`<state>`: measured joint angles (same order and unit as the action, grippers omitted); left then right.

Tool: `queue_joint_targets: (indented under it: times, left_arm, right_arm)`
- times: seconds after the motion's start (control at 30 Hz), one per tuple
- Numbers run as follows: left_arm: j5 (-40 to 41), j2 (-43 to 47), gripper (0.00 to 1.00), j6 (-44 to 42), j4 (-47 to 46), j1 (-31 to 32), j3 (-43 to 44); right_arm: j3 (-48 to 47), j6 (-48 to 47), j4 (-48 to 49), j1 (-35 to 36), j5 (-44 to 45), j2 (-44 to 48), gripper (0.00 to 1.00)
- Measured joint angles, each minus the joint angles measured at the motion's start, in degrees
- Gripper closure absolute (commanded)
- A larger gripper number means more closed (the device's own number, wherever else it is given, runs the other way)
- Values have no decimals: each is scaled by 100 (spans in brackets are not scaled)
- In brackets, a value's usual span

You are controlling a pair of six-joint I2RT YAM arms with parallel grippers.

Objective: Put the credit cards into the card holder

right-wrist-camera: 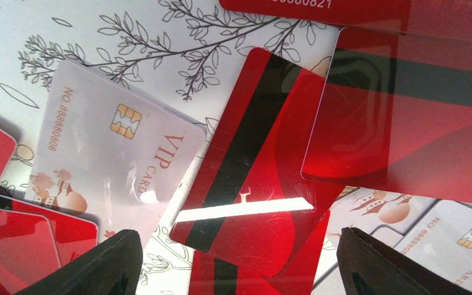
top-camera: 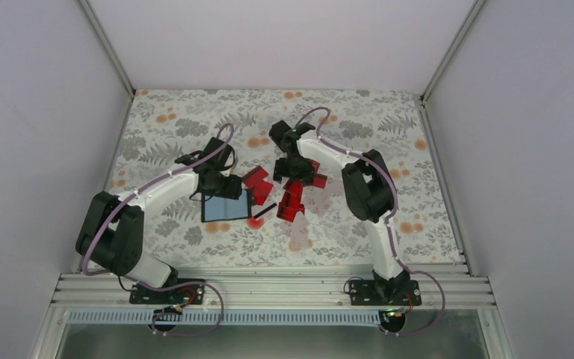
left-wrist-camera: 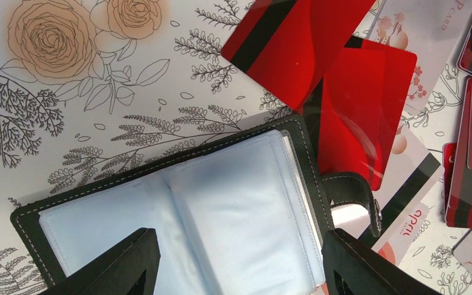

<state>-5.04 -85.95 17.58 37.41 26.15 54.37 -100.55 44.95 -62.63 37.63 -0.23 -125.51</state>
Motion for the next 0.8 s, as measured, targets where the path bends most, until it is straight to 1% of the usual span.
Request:
queue_joint_targets:
  times: [0.13, 0.27, 0.43, 0.63, 0.73, 0.8]
  left_arm:
    - [-2, 0, 33, -2, 15, 0, 17]
    - [-2, 2, 33, -2, 79, 0, 17]
    - [-2, 52, 33, -2, 103, 0, 15]
    - [-4, 63, 33, -2, 103, 0, 15]
    - [-7, 63, 33, -2, 103, 0, 15]
    - [-7, 63, 33, -2, 105, 0, 15]
  right_arm:
    - [-48, 81, -2, 0, -24, -24, 16]
    - [-70, 190, 7, 0, -22, -116, 16]
    - [-72, 345, -37, -4, 24, -269, 26]
    - [35, 494, -13, -2, 103, -219, 41]
    - [297, 455, 63, -11, 184, -72, 44]
    - [538, 396, 149, -22, 236, 68, 44]
